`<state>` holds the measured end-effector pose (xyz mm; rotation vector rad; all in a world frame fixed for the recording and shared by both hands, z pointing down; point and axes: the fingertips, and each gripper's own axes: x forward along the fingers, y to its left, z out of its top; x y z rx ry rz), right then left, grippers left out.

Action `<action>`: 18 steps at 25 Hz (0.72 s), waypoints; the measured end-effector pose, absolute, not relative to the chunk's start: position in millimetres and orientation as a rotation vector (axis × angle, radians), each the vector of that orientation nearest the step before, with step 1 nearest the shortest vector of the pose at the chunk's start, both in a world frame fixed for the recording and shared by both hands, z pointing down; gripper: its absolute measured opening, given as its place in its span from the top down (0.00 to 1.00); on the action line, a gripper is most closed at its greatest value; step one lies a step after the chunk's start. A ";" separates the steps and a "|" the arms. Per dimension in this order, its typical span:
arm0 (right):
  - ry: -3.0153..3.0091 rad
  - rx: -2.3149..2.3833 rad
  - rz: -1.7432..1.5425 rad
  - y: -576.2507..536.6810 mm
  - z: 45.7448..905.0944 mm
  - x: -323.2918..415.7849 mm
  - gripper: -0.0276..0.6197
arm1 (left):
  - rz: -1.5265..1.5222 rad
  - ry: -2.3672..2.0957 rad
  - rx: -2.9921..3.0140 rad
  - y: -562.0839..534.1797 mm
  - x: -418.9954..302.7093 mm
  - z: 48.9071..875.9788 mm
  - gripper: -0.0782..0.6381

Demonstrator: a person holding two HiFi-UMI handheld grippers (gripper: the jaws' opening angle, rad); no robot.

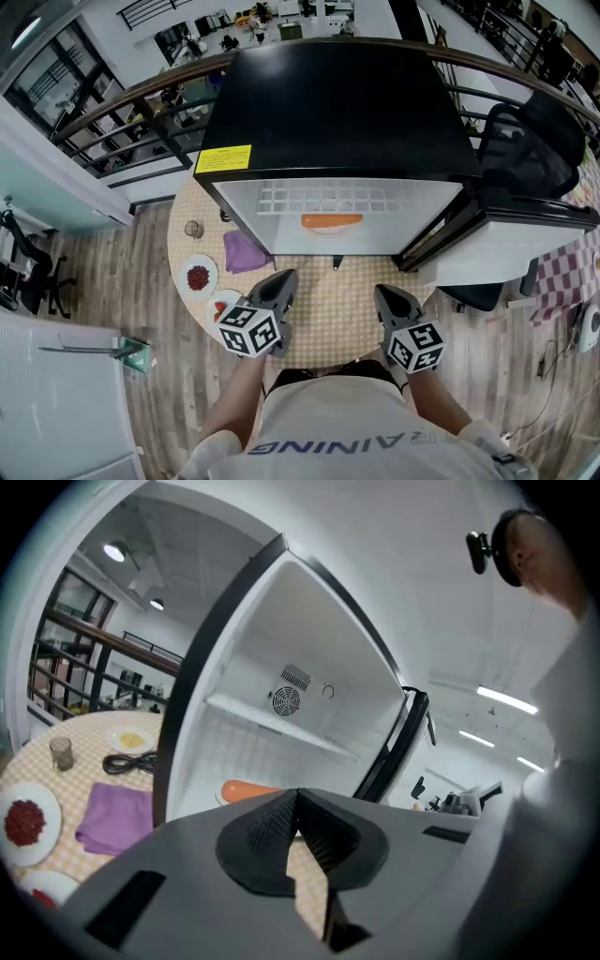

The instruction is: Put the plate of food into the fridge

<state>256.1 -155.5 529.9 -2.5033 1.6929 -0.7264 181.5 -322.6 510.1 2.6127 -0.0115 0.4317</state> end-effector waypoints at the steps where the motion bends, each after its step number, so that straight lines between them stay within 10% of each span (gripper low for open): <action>1: 1.700 -2.500 -0.717 -159.3 527.3 254.0 0.93 | 0.427 -0.027 2.641 -326.1 172.1 504.8 0.88; 18: 1.786 -2.550 -0.585 -195.6 496.4 216.9 0.93 | 0.271 -0.144 2.878 -333.2 102.6 443.6 0.88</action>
